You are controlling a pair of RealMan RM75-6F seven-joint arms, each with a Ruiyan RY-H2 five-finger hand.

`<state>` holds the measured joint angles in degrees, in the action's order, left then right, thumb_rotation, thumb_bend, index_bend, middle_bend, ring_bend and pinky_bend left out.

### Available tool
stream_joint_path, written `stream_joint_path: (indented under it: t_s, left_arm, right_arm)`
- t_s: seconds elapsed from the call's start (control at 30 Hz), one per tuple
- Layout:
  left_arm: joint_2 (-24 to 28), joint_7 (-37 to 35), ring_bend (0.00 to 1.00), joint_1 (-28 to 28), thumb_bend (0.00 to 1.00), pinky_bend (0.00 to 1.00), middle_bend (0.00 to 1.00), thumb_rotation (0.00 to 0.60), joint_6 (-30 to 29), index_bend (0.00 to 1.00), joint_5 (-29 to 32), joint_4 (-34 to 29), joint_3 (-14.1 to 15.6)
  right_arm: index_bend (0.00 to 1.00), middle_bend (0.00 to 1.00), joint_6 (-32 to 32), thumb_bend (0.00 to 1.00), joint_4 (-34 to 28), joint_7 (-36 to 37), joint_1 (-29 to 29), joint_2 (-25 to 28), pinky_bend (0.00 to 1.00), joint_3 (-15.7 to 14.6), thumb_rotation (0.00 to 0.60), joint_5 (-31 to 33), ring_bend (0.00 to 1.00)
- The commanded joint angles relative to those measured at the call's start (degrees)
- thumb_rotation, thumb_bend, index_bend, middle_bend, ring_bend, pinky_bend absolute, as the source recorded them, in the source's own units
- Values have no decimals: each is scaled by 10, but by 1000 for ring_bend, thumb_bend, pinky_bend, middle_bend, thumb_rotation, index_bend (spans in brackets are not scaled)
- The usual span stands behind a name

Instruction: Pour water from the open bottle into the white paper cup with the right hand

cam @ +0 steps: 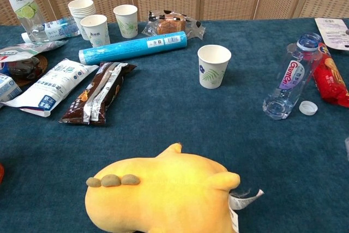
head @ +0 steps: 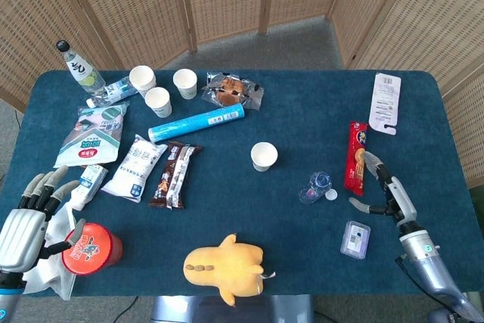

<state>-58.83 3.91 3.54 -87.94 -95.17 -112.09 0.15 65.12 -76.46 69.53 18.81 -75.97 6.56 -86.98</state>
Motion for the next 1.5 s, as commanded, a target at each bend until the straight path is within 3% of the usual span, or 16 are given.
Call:
stream_joint_path:
  t_s: [0.03, 0.57, 1.5]
  left_arm:
    - [0, -2, 0, 0, 465, 0, 50, 351, 0, 163, -1, 0, 1]
    - [0, -32, 0, -3, 464, 0, 50, 348, -4, 162, -2, 20, 7]
    - [2, -93, 0, -16, 465, 0, 50, 357, -19, 162, 9, 68, 12]
  right_arm:
    - [0, 0, -4, 232, 9, 7, 5, -9, 0, -6, 600, -2, 0]
    - [0, 0, -20, 245, 18, -6, 30, -48, 0, -17, 600, 0, 0]
    - [0, 0, -62, 256, 0, -79, 65, -111, 0, -2, 600, 47, 0]
